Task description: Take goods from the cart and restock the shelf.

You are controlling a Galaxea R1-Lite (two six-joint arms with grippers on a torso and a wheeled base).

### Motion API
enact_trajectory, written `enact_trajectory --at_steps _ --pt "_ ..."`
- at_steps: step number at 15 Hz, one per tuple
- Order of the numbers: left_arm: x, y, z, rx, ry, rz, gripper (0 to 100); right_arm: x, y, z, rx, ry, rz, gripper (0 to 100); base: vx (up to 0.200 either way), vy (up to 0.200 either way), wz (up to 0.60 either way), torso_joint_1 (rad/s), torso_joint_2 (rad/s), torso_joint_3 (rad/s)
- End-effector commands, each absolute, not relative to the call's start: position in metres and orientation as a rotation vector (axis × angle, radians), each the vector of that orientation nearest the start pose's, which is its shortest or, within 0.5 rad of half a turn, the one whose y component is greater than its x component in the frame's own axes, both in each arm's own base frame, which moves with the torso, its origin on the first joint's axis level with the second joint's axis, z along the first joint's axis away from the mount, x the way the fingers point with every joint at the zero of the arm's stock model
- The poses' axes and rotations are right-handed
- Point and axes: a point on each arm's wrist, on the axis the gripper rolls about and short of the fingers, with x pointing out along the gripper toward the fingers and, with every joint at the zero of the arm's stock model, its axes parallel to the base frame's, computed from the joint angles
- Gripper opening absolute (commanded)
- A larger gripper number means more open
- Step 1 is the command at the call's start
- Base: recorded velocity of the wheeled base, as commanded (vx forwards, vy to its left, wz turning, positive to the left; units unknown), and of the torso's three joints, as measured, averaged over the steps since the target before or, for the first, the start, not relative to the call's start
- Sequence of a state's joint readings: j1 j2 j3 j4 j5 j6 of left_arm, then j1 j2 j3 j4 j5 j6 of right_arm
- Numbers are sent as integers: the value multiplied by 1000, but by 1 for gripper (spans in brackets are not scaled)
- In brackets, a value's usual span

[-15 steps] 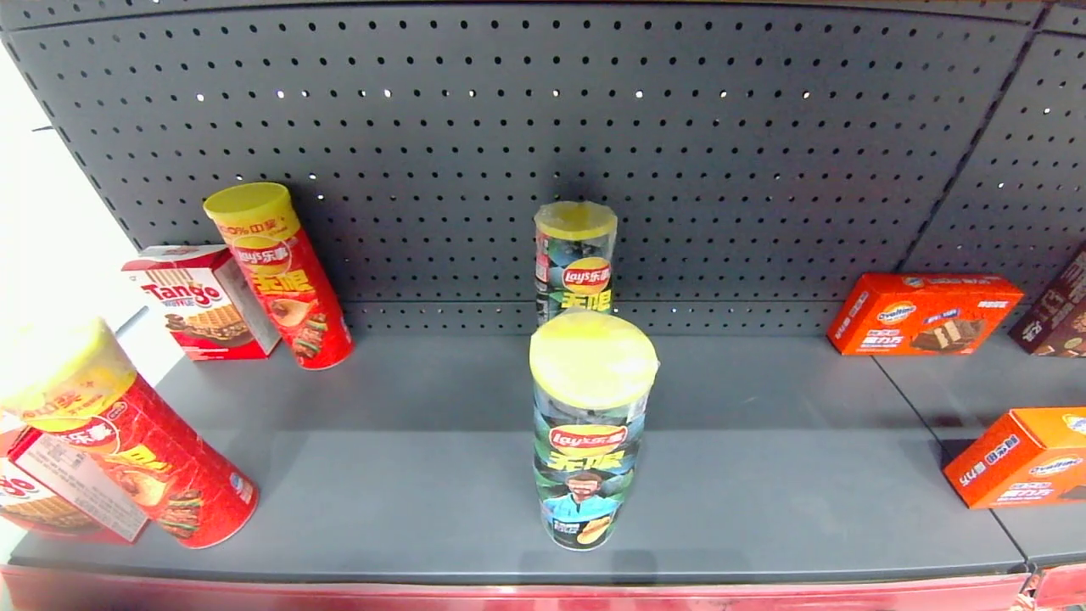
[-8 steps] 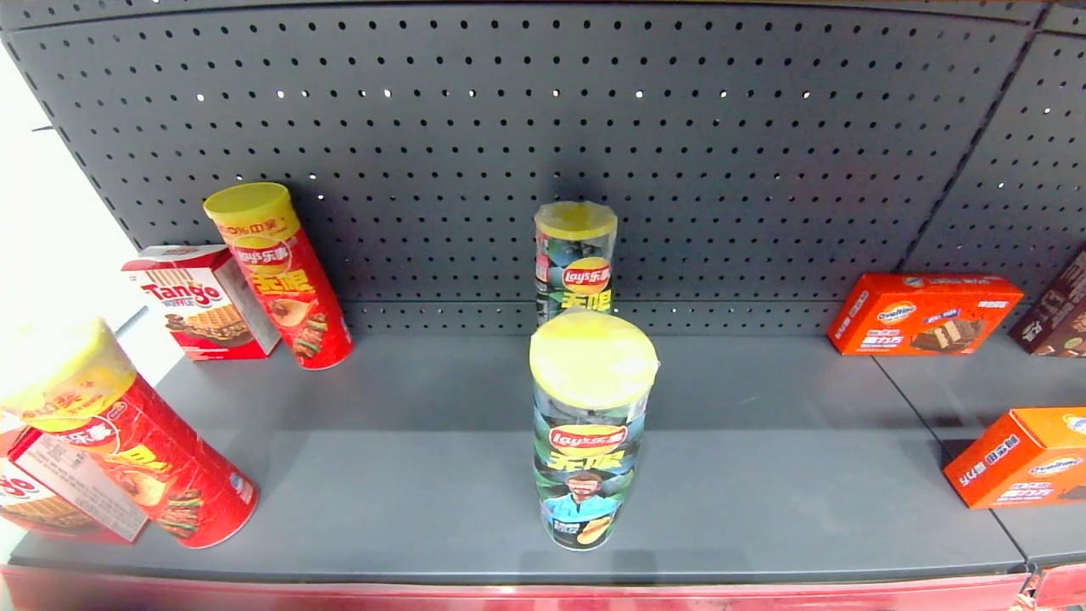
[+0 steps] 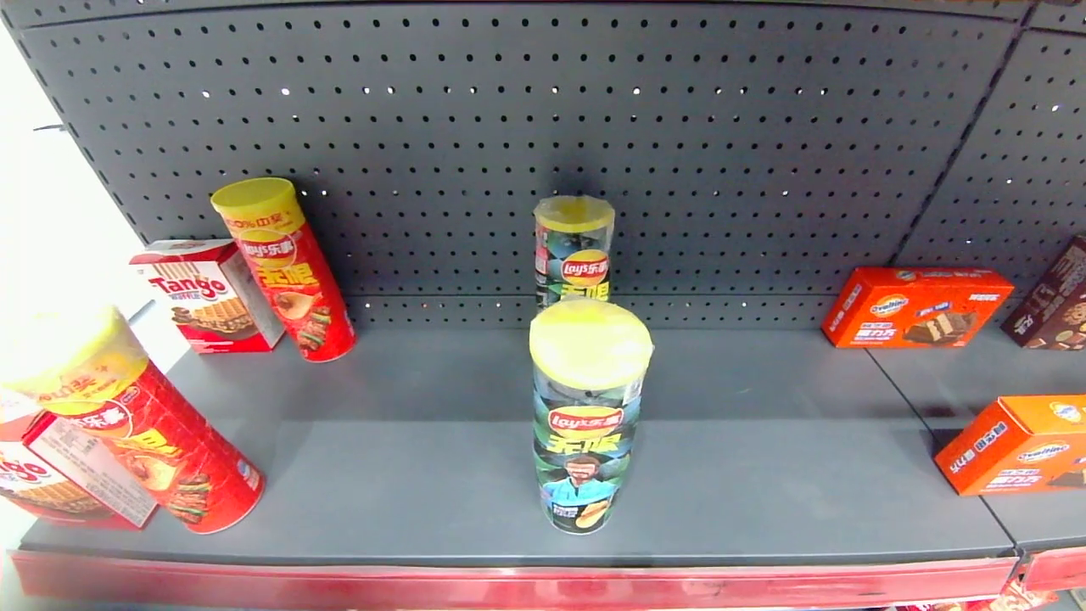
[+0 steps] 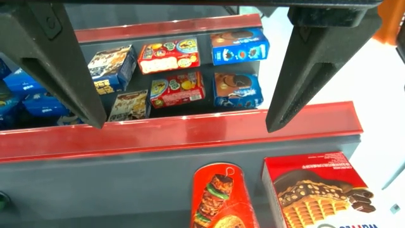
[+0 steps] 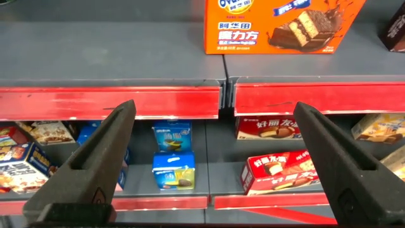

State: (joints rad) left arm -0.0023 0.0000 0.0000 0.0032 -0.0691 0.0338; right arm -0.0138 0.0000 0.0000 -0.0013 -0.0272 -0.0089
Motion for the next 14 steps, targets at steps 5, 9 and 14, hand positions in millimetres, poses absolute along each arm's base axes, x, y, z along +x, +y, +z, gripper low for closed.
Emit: enact_trajectory --at_steps 5,9,14 --pt "-23 -1 75 34 2 -72 100 -23 0 76 -9 -1 -41 100 0 0 0 0 0 0" --pt "-23 -2 75 34 2 -71 100 -23 0 76 -9 0 -41 100 0 0 0 0 0 0" --pt "-23 -1 75 34 2 -69 100 -23 0 76 -9 0 -43 100 0 0 0 0 0 0"
